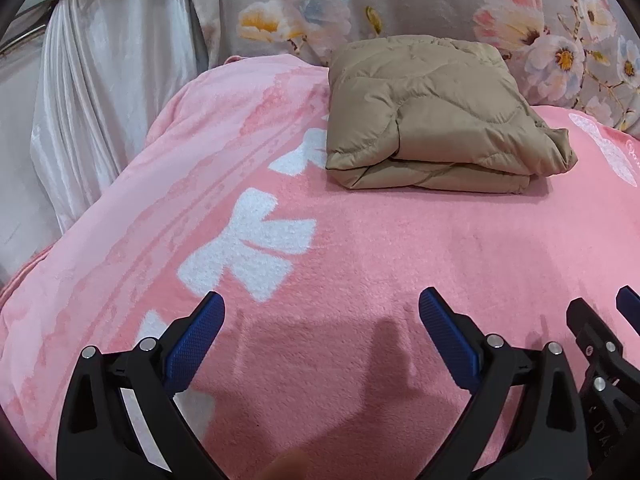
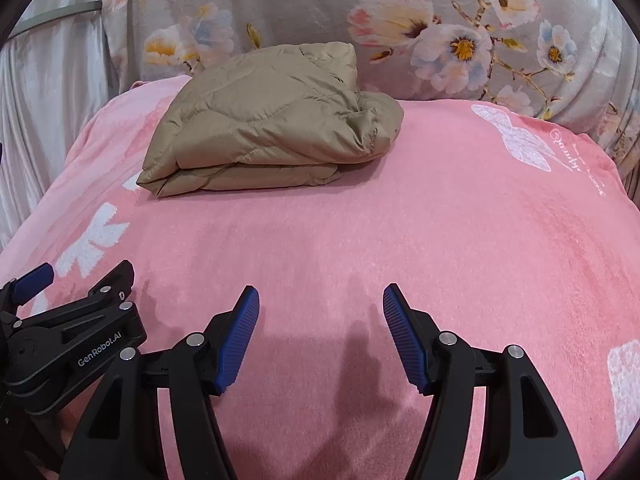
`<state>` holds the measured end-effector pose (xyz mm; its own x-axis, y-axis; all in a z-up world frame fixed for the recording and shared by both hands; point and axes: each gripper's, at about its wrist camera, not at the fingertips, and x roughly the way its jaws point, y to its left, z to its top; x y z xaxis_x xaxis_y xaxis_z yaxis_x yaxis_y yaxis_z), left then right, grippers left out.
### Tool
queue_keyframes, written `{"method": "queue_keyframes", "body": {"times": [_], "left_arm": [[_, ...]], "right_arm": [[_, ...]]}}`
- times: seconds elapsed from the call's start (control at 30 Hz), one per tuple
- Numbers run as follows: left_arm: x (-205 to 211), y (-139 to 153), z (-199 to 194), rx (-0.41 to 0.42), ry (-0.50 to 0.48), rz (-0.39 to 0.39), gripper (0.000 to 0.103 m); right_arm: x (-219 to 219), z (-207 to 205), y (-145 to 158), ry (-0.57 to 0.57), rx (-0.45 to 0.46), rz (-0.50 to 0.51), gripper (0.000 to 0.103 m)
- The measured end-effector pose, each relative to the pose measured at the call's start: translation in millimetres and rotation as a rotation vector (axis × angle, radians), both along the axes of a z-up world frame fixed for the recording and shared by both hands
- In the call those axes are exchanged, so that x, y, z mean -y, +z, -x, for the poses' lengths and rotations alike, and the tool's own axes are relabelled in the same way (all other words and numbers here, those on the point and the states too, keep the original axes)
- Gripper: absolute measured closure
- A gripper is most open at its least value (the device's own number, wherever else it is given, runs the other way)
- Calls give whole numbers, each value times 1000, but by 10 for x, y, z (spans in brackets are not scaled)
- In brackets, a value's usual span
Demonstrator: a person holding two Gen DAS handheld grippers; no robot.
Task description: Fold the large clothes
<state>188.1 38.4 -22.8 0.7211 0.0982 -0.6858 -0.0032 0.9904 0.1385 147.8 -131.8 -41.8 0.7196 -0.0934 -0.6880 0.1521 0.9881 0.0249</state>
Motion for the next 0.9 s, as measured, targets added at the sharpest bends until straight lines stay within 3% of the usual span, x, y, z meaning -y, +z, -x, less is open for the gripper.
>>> {"method": "queue_keyframes", "body": {"times": [0.9], "left_arm": [[48,46,77,43,-6,-21,8]], "right_arm": [[-54,4,17,18,9,35,40]]}}
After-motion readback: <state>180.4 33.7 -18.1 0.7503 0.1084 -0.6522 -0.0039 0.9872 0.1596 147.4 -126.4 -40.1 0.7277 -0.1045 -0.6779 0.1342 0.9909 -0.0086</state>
